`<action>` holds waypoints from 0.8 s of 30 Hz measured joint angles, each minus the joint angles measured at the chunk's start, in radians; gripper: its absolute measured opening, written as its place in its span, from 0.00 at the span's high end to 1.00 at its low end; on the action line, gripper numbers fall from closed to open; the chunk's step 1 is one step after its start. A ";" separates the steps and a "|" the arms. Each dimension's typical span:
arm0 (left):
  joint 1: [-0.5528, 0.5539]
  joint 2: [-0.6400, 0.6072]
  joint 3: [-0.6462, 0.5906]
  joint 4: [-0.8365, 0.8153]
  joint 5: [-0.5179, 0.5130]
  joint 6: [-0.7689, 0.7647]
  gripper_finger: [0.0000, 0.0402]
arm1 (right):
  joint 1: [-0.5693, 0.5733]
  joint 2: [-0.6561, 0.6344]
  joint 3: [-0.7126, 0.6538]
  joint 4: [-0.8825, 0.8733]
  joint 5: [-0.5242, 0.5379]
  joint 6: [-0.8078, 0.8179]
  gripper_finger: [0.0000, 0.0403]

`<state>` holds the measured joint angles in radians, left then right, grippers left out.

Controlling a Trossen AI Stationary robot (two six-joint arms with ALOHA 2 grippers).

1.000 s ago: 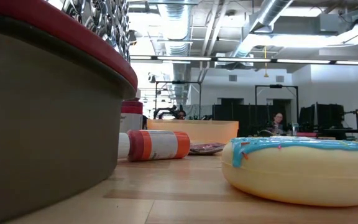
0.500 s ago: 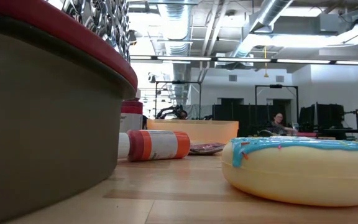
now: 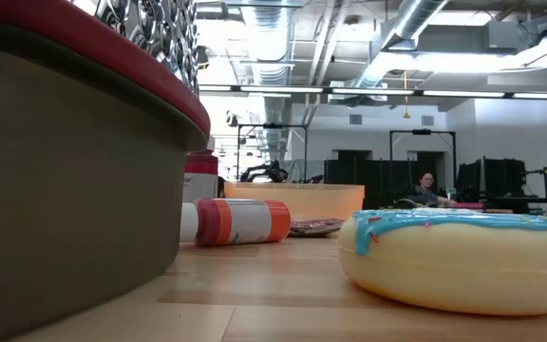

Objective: Pick & Place Food Item
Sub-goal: Put the top blue food coloring bottle into the transparent bin

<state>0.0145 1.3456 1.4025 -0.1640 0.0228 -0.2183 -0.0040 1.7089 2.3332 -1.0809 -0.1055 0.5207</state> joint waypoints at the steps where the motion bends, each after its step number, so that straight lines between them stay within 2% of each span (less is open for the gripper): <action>1: 0.005 -0.002 0.000 0.001 -0.009 0.001 0.72 | 0.000 -0.002 0.000 0.003 0.011 -0.007 0.60; 7: 0.037 -0.019 -0.002 -0.007 -0.029 0.005 0.73 | 0.003 -0.028 0.001 0.036 0.080 -0.061 0.50; 12: 0.055 -0.031 -0.002 0.004 -0.035 0.003 0.73 | 0.005 -0.055 0.001 0.091 0.118 -0.111 0.47; 14: 0.067 -0.027 -0.002 0.041 -0.074 -0.020 0.73 | 0.014 -0.072 0.002 0.100 0.142 -0.147 0.48; 19: 0.117 -0.029 -0.005 0.328 -0.134 -0.128 0.72 | 0.072 -0.077 0.003 0.087 0.301 -0.279 0.49; 24: 0.137 -0.025 -0.067 0.667 -0.256 -0.299 0.73 | 0.147 -0.069 0.002 0.094 0.613 -0.469 0.51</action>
<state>0.1516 1.3203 1.3350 0.5032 -0.2327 -0.5175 0.1425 1.6398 2.3348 -0.9872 0.5073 0.0517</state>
